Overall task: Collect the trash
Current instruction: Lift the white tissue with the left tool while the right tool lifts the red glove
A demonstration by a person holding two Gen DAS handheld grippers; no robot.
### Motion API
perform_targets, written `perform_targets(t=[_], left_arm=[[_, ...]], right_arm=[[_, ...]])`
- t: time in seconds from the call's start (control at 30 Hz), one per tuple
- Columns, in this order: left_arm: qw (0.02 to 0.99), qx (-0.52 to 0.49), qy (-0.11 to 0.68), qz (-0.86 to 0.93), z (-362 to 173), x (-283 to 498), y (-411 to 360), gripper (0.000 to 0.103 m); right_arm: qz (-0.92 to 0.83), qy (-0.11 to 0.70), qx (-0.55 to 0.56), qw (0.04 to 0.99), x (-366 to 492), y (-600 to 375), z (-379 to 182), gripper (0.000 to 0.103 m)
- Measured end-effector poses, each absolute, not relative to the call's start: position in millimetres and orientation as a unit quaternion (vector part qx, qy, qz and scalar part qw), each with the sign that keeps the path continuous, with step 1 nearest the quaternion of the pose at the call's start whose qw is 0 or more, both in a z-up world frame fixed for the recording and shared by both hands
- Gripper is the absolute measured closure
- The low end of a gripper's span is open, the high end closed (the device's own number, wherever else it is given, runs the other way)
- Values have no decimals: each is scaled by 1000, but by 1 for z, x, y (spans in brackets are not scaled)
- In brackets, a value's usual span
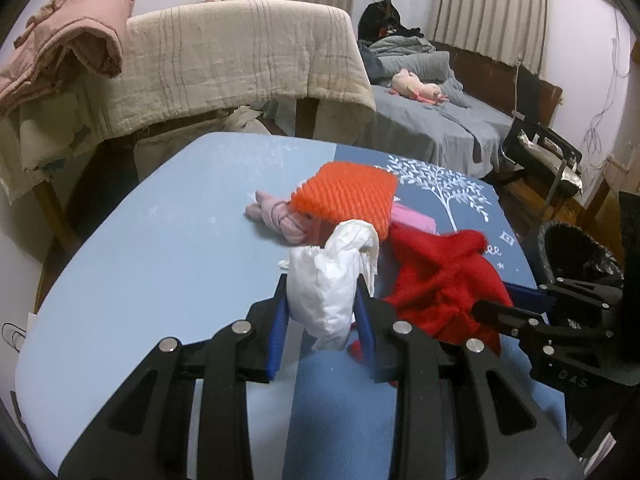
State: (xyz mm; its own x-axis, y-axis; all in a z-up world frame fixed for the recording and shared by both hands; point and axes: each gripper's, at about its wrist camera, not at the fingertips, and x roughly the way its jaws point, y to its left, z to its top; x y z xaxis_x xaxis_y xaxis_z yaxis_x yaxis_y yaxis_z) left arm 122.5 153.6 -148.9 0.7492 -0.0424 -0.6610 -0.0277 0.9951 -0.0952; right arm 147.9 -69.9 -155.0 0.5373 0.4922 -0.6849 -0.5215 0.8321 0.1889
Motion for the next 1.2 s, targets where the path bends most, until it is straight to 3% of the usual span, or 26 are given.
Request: perform_targets(t=[0.1,0.63,0.67,0.77,0.83,1.2], left_arm=[[933,-49,356,-4,-151,119,154,73],[939,-49,341,-2,-140,125,154,73],[939,-50,341,-2,-140,126,154,73],[938,-50,343,-2,-139,130,154,73],[938,-49,343,-3,-139,131,153,73],[945,-44,325,-9,-119,125,143,73]], right_arm=[[277,385,-14,880,146,-78,-156,56],[265,391,-13,881,203,-67,-158,52],[268,397,-14,878,206,-65,-162,55],[291,414,-3,862,211,-62,-170,83],[304,410,3,860,209,-62,-167,95],[327,333,19,884,182,-74,-103,98]])
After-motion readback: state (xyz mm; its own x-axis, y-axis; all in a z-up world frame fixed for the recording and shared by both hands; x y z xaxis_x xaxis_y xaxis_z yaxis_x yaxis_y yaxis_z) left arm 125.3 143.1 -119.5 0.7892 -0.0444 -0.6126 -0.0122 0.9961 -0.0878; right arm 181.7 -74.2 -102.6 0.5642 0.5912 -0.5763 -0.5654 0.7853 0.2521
